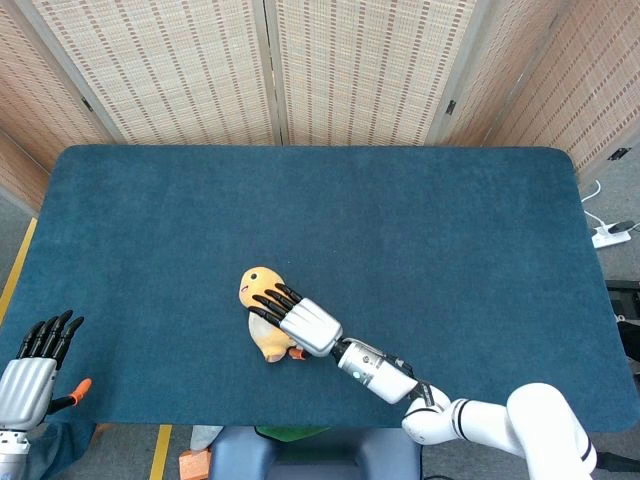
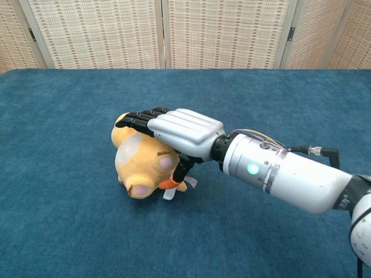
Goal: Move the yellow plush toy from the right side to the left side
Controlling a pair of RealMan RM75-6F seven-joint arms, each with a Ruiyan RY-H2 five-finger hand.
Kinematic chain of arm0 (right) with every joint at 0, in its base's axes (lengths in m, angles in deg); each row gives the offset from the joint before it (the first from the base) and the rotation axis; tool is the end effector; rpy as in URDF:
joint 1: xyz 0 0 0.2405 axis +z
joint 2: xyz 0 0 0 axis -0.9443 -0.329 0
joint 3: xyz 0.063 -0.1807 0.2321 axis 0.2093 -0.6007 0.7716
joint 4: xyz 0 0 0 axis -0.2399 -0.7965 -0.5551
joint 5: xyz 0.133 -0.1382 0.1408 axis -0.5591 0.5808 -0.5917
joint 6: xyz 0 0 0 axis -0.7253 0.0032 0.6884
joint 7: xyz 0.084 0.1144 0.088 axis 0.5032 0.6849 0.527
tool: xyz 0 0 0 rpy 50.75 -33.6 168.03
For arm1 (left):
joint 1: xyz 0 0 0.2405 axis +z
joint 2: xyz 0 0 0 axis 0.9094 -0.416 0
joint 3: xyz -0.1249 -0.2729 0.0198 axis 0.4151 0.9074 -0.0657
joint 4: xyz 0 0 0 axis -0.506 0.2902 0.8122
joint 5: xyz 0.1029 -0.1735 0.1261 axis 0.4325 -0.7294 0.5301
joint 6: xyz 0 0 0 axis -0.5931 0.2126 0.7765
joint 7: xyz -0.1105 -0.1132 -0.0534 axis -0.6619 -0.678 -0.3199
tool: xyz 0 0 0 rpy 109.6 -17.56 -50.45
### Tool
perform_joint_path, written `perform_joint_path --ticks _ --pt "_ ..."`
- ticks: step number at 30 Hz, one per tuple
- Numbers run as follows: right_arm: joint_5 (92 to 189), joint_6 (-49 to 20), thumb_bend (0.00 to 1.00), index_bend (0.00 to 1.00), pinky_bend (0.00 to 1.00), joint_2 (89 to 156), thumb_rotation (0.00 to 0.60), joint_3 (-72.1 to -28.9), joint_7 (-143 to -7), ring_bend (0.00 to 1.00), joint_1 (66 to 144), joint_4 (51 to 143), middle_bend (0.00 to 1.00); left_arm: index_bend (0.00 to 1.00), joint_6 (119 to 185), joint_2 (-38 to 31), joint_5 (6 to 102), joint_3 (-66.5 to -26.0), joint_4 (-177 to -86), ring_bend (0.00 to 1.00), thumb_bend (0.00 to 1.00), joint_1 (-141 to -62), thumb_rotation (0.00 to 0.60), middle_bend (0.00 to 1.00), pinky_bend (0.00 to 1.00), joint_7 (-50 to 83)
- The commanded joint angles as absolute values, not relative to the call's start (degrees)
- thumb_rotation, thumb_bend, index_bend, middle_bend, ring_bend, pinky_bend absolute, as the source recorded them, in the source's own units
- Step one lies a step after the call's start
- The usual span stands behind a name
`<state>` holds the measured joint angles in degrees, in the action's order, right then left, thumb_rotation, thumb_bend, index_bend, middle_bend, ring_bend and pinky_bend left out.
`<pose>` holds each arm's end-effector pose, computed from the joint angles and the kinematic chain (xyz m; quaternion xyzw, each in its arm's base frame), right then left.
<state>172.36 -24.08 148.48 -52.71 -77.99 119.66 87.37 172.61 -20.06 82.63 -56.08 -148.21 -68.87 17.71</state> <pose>-0.0756 -0.3562 -0.1701 0.8184 -0.2548 0.4615 0.2288 -0.3725 0.1820 0.1282 -0.6312 -0.3924 -0.3563 0.5663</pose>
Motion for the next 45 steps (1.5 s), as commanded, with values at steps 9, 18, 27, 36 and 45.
perform_joint_path --ticks 9,18,27,36,45 --pt "181.86 5.29 0.00 0.00 0.00 117.79 0.600 -69.96 -77.37 0.00 98.07 114.37 0.00 0.00 173.02 -19.87 83.03 -56.15 -149.46 0.00 0.26 -68.69 0.600 0.00 0.00 19.54" --pt "174.73 16.72 0.06 0.00 0.00 109.60 0.600 -72.34 -77.65 0.00 84.06 112.52 0.00 0.00 173.69 -15.41 92.72 -55.96 -148.55 0.00 0.27 -73.09 0.600 0.00 0.00 18.43" --pt "177.58 19.10 0.08 0.00 0.00 105.58 0.600 -71.29 -67.28 0.00 82.17 111.68 0.00 0.00 157.54 -11.08 92.02 -52.35 -157.45 0.00 0.27 -85.12 0.600 0.00 0.01 22.55" --pt "179.55 18.69 0.09 0.00 0.00 102.84 0.600 -70.88 -64.45 0.00 80.89 112.44 0.00 0.00 143.38 -2.91 80.95 -46.69 -157.58 0.00 0.25 -95.13 0.600 0.00 0.00 30.71" --pt "179.31 18.45 0.09 0.00 0.00 101.79 0.600 -69.24 -61.48 0.00 79.85 111.85 0.00 0.00 135.11 4.93 69.10 -44.89 -152.59 0.00 0.25 -101.62 0.600 0.00 0.00 37.55"
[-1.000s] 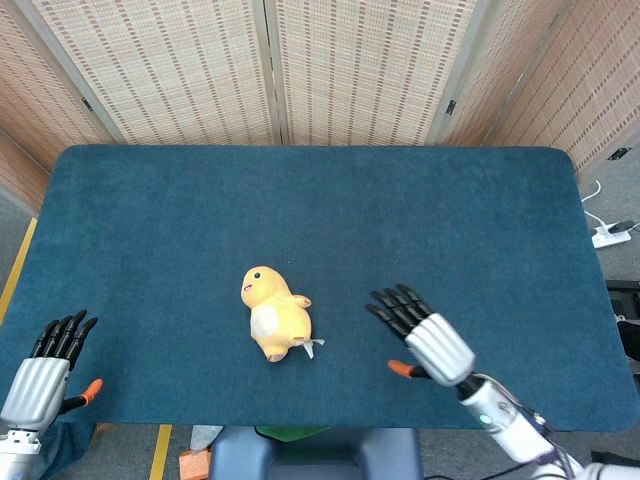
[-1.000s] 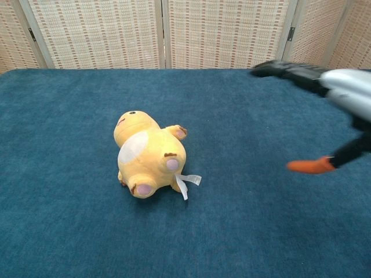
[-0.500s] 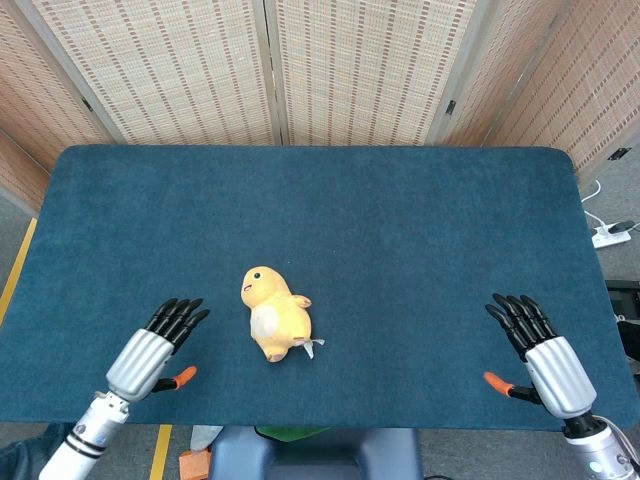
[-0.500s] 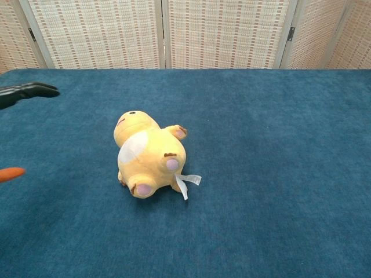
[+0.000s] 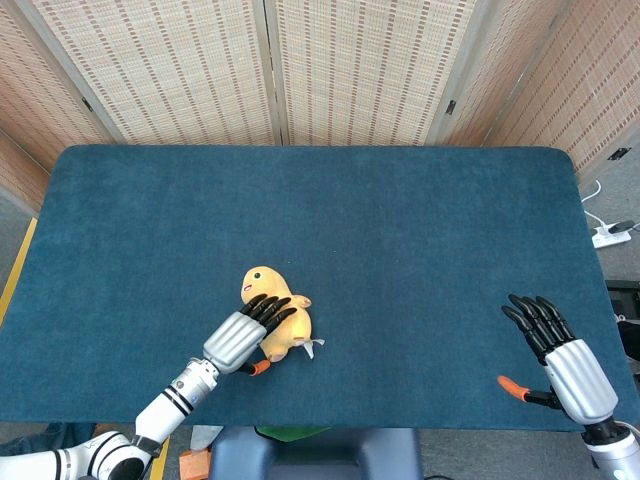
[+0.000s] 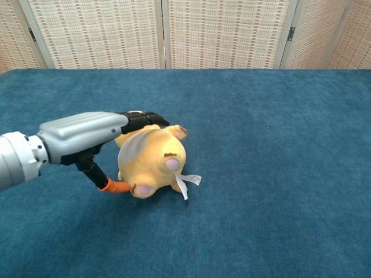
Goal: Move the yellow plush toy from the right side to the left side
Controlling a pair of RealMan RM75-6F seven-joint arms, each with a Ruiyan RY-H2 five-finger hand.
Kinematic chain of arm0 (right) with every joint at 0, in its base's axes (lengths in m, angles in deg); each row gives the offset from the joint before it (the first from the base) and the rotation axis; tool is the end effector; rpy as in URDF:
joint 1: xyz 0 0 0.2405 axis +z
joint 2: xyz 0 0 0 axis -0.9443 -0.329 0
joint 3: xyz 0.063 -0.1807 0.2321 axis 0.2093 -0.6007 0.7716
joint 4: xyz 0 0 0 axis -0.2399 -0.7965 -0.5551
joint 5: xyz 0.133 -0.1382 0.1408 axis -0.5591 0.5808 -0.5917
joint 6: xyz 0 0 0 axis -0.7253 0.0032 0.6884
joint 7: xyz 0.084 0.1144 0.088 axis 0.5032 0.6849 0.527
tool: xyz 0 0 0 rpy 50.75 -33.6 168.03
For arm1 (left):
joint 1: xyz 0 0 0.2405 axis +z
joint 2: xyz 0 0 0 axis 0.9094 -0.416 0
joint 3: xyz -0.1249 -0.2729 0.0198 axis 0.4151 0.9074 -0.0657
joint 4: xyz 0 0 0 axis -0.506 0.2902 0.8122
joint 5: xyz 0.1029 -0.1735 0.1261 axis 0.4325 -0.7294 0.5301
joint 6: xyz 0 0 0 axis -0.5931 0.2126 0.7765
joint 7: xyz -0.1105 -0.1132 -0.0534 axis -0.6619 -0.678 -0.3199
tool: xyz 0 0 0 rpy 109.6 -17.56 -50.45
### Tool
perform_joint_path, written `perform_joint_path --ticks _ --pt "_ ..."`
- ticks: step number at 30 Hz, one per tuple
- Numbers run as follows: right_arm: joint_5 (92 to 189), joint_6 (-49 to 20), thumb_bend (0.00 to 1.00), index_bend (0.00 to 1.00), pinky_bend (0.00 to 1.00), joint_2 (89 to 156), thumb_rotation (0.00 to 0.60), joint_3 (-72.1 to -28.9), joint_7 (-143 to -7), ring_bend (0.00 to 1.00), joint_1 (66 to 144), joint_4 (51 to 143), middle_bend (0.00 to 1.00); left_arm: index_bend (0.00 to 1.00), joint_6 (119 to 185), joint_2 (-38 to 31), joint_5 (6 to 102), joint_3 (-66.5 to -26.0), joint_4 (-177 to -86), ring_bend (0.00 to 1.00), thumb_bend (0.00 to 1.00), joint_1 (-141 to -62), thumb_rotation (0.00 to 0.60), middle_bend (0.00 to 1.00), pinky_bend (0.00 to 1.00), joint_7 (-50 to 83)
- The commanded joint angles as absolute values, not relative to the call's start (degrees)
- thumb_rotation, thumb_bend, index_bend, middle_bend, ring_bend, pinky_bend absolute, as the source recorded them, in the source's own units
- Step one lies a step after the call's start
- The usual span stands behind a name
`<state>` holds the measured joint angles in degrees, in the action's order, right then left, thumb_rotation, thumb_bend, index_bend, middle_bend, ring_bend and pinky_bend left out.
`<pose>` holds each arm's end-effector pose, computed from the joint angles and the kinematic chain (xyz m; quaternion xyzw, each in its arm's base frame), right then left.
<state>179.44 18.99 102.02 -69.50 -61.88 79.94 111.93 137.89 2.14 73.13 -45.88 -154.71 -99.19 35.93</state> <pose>-0.3251 -0.1813 0.1542 0.6460 -0.3698 0.5025 0.4397 -0.1484 0.3116 -0.0738 -0.7966 -0.3605 -0.3859 0.2943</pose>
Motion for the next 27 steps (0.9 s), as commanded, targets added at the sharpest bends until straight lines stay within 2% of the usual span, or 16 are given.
perform_joint_path --ticks 1,4,6,8,9,10,12,14,19,23,27 --pt "179.39 18.10 0.09 0.00 0.00 101.67 0.600 -69.22 -61.33 0.00 79.89 111.88 0.00 0.00 134.68 5.74 68.00 -44.60 -151.83 0.00 0.25 -102.29 0.600 0.00 0.00 38.18" --pt "180.01 17.56 0.10 0.00 0.00 101.21 0.600 -69.13 -61.00 0.00 79.84 112.02 0.00 0.00 134.48 8.46 65.88 -44.32 -148.60 0.00 0.25 -104.33 0.600 0.00 0.01 41.76" --pt "180.72 18.01 0.10 0.00 0.00 101.11 0.600 -69.02 -60.23 0.00 79.59 111.98 0.00 0.03 134.28 9.61 63.87 -44.89 -146.85 0.01 0.28 -105.42 0.600 0.03 0.07 45.59" --pt "181.42 18.25 0.09 0.00 0.00 100.91 0.600 -69.10 -59.02 0.00 79.40 111.74 0.00 0.20 135.66 10.95 62.85 -45.23 -145.90 0.11 0.39 -105.62 0.600 0.20 0.28 47.28" --pt "181.69 18.33 0.09 0.00 0.00 100.84 0.600 -69.12 -58.71 0.00 79.31 111.58 0.00 0.33 137.32 11.76 63.19 -45.25 -145.45 0.23 0.49 -105.26 0.600 0.35 0.43 47.24" --pt "181.89 18.34 0.09 0.00 0.00 100.80 0.600 -69.13 -58.52 0.00 79.23 111.46 0.00 0.48 139.81 12.80 64.24 -45.27 -144.79 0.39 0.63 -104.64 0.600 0.51 0.63 46.93" --pt "182.37 18.09 0.09 0.00 0.00 100.78 0.600 -69.19 -58.48 0.00 79.11 111.35 0.00 0.61 146.50 14.94 69.30 -45.96 -142.50 0.60 0.77 -103.08 0.600 0.69 0.84 45.03" --pt "182.95 17.54 0.09 0.00 0.00 100.79 0.600 -69.34 -58.80 0.00 79.11 111.37 0.00 0.67 151.32 15.13 73.97 -47.36 -141.12 0.71 0.84 -101.79 0.600 0.80 0.96 42.49" --pt "183.83 15.84 0.09 0.00 0.00 100.97 0.600 -69.65 -59.82 0.00 79.22 111.78 0.00 0.68 158.92 9.27 81.30 -50.88 -144.27 0.75 0.88 -98.53 0.600 0.83 0.99 38.93" --pt "183.95 14.36 0.09 0.00 0.00 100.96 0.600 -69.86 -60.51 0.00 79.21 112.39 0.00 0.68 167.92 1.62 87.26 -53.49 -146.02 0.75 0.87 -94.32 0.600 0.83 0.99 36.07" --pt "183.87 14.14 0.09 0.00 0.00 101.36 0.600 -69.37 -61.01 0.00 79.10 112.39 0.00 0.68 172.63 -4.30 88.05 -55.30 -144.25 0.75 0.87 -90.44 0.600 0.82 0.99 31.81"
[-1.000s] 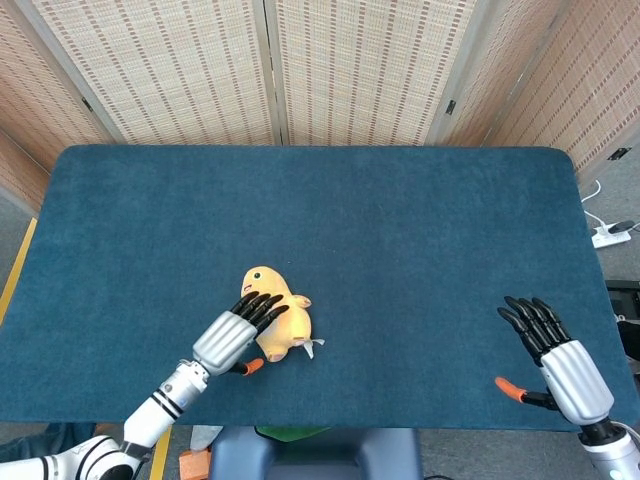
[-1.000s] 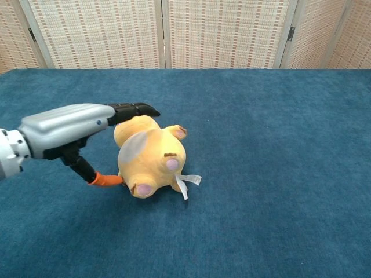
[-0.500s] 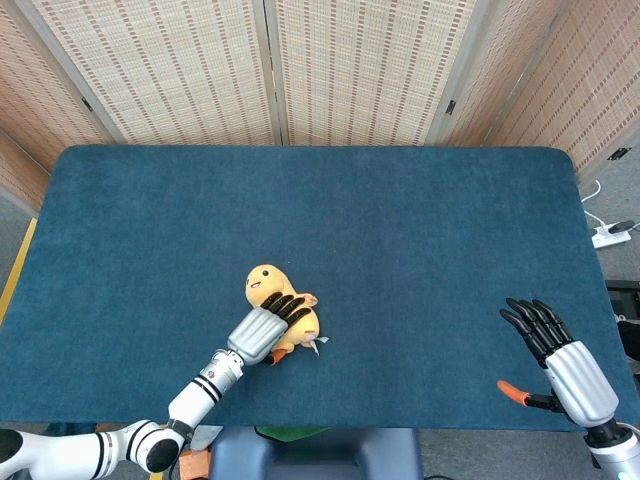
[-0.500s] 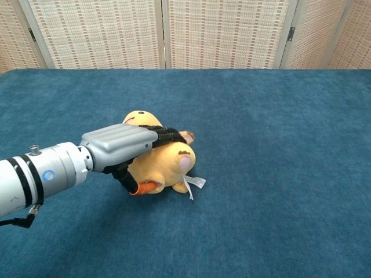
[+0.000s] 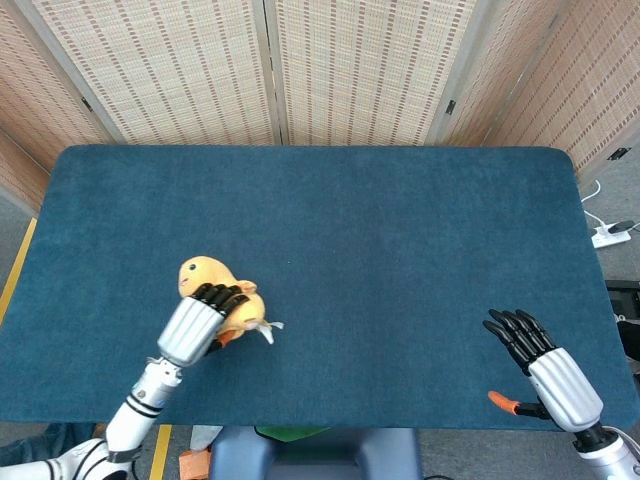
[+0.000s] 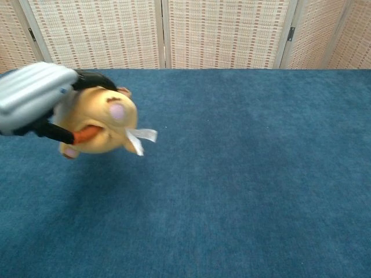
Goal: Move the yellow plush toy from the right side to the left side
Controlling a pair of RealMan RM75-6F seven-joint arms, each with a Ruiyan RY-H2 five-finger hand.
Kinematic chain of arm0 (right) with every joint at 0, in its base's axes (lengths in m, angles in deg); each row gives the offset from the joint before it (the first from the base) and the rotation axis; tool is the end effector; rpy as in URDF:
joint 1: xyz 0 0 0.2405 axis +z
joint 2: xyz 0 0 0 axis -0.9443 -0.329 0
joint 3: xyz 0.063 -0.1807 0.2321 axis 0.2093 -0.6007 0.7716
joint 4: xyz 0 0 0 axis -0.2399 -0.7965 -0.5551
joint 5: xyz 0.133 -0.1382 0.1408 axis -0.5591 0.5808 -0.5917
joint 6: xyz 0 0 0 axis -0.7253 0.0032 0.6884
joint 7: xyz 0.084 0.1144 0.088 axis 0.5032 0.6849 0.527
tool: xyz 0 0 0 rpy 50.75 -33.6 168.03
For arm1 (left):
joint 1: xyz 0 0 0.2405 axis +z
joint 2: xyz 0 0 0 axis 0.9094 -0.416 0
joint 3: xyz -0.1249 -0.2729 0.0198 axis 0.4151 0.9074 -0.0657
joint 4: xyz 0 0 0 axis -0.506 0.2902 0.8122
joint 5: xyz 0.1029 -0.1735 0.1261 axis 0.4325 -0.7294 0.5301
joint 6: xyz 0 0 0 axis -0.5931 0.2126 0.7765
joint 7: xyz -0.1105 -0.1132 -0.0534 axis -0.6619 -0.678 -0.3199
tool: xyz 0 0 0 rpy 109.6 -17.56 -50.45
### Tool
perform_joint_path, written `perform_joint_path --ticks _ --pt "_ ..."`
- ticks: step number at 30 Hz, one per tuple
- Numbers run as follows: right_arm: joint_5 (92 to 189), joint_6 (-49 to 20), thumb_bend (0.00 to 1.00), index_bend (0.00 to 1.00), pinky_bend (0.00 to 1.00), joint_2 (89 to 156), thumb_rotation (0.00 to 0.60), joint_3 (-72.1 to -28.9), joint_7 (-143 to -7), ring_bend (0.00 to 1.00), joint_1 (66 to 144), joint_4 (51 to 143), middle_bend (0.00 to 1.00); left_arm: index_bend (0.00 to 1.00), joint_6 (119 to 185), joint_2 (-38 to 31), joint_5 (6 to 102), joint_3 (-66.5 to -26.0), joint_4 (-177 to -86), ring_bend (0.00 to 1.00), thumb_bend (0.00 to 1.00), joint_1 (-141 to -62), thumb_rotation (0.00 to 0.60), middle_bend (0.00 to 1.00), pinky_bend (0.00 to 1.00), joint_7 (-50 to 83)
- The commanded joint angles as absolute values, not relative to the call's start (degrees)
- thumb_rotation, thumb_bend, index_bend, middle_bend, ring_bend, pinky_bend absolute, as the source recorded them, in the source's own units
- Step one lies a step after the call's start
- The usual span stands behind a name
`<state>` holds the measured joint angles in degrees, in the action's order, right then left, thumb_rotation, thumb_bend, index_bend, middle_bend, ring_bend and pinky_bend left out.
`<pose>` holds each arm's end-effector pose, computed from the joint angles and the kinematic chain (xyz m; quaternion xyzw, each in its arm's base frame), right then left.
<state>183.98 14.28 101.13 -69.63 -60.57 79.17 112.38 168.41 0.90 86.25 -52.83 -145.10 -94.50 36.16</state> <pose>-0.3229 -0.1717 0.1409 0.6753 -0.3910 0.4802 0.4005 -0.1973 0.3067 -0.0039 -0.7254 -0.2091 -0.4825 0.4442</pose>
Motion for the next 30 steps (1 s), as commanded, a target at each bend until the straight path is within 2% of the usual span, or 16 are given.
perform_joint_path --ticks 1,5,9,11,12,14,16,18,19,21,22,30 --pt "183.79 13.98 0.09 0.00 0.00 101.48 0.600 -69.27 -61.23 0.00 79.07 112.44 0.00 0.68 172.98 -5.05 87.95 -55.74 -142.99 0.75 0.86 -89.77 0.600 0.82 0.98 30.61" --pt "184.12 13.80 0.09 0.00 0.00 101.37 0.600 -69.30 -59.85 0.00 79.11 113.04 0.00 0.68 172.69 -5.25 89.95 -58.94 -133.51 0.75 0.84 -88.27 0.600 0.83 0.98 23.01" --pt "185.24 15.25 0.09 0.00 0.00 100.97 0.600 -69.34 -58.66 0.00 78.68 112.88 0.00 0.67 168.35 -3.89 90.14 -61.61 -127.70 0.74 0.80 -88.03 0.600 0.82 0.98 18.68" --pt "185.53 15.77 0.09 0.00 0.00 101.08 0.600 -69.27 -58.57 0.00 78.41 112.77 0.00 0.63 166.48 -2.82 89.92 -62.18 -125.56 0.72 0.70 -88.00 0.600 0.76 0.94 17.68" --pt "185.53 15.85 0.09 0.00 0.00 101.11 0.600 -69.22 -58.56 0.00 78.33 112.71 0.00 0.59 165.83 -2.45 89.71 -62.29 -124.98 0.69 0.64 -87.94 0.600 0.73 0.90 17.44" --pt "185.38 15.63 0.09 0.00 0.00 101.10 0.600 -69.16 -58.54 0.00 78.26 112.62 0.00 0.40 163.59 -2.14 88.48 -62.28 -124.64 0.56 0.50 -87.88 0.600 0.57 0.71 17.75" --pt "185.41 15.52 0.09 0.00 0.00 101.03 0.600 -69.12 -58.30 0.00 78.28 112.52 0.00 0.17 161.99 -2.59 87.27 -61.99 -125.68 0.34 0.37 -87.89 0.600 0.36 0.51 18.05" --pt "185.92 15.89 0.09 0.00 0.00 101.01 0.600 -69.11 -57.61 0.00 78.30 112.25 0.00 0.03 160.52 -4.15 85.70 -61.82 -128.98 0.13 0.28 -87.67 0.600 0.16 0.35 16.45" --pt "186.21 16.27 0.09 0.00 0.00 101.14 0.600 -69.06 -57.27 0.00 78.23 112.00 0.00 0.00 160.37 -5.63 85.29 -61.88 -131.71 0.04 0.24 -87.48 0.600 0.06 0.25 14.97" --pt "186.68 16.53 0.09 0.00 0.00 101.25 0.600 -69.10 -57.08 0.00 78.18 111.60 0.00 0.00 161.70 -7.69 85.73 -62.00 -134.98 0.00 0.22 -86.92 0.600 0.00 0.15 14.23" --pt "186.86 16.51 0.09 0.00 0.00 101.36 0.600 -69.12 -57.00 0.00 78.21 111.44 0.00 0.00 163.17 -8.80 86.31 -62.13 -136.93 0.00 0.21 -86.30 0.600 0.00 0.12 13.96" --pt "187.29 15.18 0.10 0.00 0.00 101.42 0.600 -69.10 -57.16 0.00 78.80 111.57 0.00 0.00 169.26 -15.21 90.21 -63.37 -146.51 0.00 0.21 -83.70 0.600 0.00 0.07 11.02"
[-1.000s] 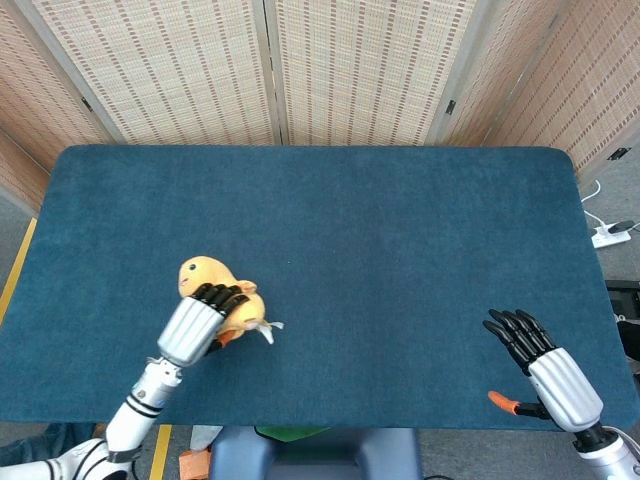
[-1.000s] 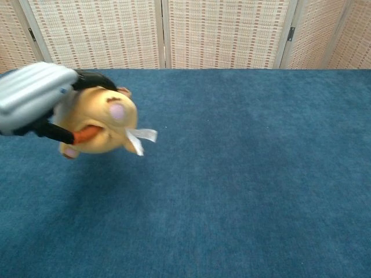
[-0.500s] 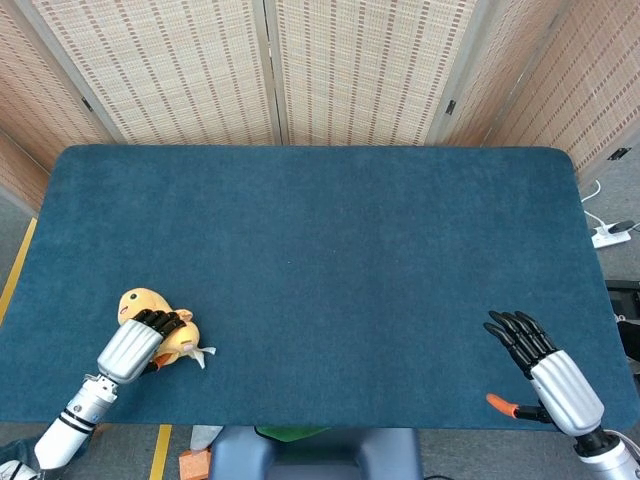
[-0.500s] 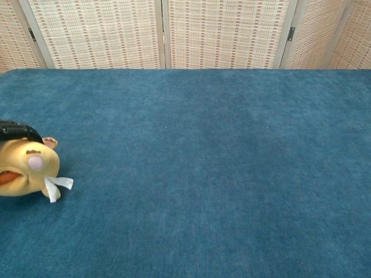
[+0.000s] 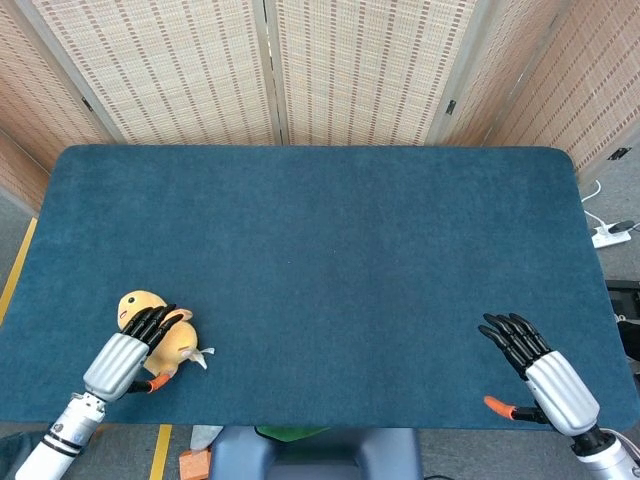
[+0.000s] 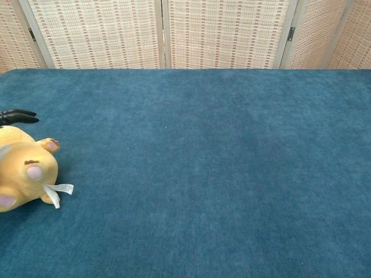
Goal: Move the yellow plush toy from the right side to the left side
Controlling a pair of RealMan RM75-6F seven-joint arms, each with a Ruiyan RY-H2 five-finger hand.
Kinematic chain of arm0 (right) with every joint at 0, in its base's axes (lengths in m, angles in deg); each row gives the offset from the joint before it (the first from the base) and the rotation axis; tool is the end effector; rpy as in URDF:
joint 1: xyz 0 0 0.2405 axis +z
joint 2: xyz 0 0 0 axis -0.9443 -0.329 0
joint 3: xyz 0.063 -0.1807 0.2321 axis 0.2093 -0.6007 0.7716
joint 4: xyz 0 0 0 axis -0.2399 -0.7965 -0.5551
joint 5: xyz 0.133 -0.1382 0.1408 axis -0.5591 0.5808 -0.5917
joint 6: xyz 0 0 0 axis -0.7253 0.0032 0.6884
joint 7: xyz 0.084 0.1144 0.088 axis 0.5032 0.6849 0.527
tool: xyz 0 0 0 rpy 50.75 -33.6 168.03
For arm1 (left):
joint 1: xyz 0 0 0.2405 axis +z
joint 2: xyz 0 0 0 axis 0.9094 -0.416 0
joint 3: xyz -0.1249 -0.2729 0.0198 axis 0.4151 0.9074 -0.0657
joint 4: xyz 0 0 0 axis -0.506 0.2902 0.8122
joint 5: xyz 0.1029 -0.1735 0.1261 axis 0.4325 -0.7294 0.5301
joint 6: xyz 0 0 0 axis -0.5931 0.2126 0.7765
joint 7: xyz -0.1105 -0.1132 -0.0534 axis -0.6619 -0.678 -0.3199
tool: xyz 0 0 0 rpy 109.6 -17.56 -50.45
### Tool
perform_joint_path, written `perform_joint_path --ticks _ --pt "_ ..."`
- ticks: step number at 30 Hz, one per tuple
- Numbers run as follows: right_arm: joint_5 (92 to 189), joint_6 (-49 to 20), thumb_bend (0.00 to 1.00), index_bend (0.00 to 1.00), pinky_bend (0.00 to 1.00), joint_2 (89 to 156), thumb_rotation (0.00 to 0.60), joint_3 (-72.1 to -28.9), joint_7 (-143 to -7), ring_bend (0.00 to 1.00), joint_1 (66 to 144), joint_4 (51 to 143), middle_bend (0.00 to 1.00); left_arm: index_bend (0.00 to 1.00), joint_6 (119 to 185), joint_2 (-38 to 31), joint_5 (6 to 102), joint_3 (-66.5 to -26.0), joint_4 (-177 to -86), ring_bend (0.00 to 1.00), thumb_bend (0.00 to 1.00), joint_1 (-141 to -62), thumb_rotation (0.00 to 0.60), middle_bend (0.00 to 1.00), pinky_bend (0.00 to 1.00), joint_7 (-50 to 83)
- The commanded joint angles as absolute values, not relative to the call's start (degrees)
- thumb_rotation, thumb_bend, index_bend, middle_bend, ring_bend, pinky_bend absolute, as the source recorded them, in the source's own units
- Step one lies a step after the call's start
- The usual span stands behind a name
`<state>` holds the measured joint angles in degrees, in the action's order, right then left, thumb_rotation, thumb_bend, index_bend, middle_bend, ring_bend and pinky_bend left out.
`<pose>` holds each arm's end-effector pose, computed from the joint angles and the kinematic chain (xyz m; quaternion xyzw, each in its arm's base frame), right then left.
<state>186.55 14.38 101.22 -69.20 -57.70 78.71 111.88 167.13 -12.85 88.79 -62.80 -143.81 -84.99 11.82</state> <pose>-0.3192 -0.1680 0.1389 0.6757 -0.3987 0.4936 0.3752 -0.3151 0.2422 0.0508 -0.7300 -0.3715 -0.4096 0.4016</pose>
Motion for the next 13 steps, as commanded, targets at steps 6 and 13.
perform_joint_path --ticks 6,13 --pt "187.07 17.73 0.10 0.00 0.00 101.85 0.600 -68.40 -58.24 0.00 77.50 110.09 0.00 0.00 179.09 -20.39 86.31 -62.60 -152.01 0.00 0.21 -75.85 0.600 0.00 0.04 18.36" --pt "181.29 16.35 0.11 0.00 0.00 103.44 0.600 -65.42 -68.41 0.00 75.79 112.22 0.00 0.00 186.54 -18.64 79.76 -60.15 -150.00 0.00 0.23 -67.86 0.600 0.00 0.04 14.04"
